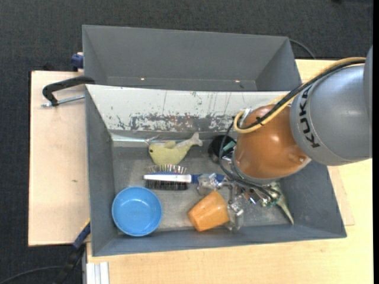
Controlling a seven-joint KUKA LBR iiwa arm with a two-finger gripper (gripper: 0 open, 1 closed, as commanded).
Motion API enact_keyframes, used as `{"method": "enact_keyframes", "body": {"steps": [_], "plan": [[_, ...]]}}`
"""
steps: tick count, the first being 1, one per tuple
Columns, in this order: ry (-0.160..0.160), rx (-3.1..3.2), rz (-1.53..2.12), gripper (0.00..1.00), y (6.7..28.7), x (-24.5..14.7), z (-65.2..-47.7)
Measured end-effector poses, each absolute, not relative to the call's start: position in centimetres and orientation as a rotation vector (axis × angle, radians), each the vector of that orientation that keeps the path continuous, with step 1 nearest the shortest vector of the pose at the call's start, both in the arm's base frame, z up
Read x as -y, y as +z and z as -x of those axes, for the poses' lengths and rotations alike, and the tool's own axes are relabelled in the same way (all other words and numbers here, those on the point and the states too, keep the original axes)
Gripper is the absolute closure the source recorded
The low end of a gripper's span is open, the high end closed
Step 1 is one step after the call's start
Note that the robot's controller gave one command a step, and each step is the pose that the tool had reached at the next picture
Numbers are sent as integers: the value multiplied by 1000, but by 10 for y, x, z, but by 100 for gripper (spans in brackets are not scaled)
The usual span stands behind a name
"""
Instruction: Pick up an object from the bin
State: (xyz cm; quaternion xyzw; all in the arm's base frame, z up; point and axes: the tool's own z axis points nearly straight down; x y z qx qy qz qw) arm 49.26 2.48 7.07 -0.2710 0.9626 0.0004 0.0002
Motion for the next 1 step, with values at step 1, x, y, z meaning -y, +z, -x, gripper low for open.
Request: {"method": "enact_keyframes", "body": {"steps": [1], "plan": [[2, -3024, 850, 100, 71, -25, -493]]}}
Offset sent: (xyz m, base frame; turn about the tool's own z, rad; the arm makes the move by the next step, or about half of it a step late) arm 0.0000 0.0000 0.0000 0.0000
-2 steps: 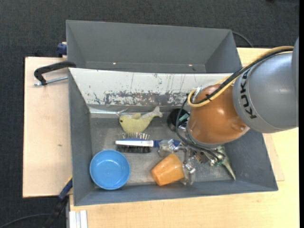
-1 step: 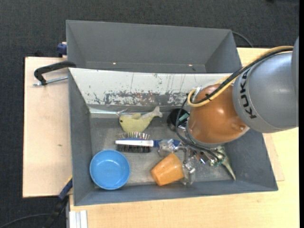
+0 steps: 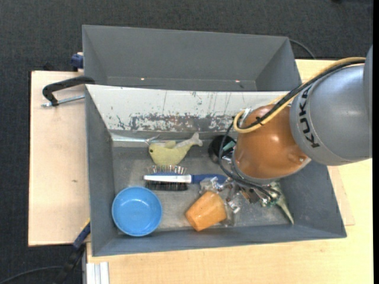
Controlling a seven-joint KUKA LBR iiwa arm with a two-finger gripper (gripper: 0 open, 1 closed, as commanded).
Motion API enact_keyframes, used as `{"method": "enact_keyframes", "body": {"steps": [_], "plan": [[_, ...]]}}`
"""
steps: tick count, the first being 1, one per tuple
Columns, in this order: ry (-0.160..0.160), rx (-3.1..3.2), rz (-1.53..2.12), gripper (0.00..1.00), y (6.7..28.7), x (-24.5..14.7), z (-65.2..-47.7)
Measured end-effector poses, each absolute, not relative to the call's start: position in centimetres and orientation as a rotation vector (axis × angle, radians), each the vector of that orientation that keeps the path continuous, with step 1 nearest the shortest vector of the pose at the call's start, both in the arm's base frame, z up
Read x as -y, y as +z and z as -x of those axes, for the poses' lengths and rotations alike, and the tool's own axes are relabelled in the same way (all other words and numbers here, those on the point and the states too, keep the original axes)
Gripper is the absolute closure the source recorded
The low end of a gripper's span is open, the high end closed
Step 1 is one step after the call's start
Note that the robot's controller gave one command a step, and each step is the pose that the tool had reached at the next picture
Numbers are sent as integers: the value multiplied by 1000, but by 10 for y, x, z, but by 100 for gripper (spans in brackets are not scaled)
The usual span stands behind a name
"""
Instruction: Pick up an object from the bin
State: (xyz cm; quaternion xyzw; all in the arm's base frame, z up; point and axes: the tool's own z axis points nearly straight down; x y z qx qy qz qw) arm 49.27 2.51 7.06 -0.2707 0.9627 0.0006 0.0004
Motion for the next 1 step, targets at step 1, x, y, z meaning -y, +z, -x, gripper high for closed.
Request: {"method": "enact_keyframes", "body": {"steps": [1], "plan": [[-2, -3013, 846, 100, 142, -26, -496]]}}
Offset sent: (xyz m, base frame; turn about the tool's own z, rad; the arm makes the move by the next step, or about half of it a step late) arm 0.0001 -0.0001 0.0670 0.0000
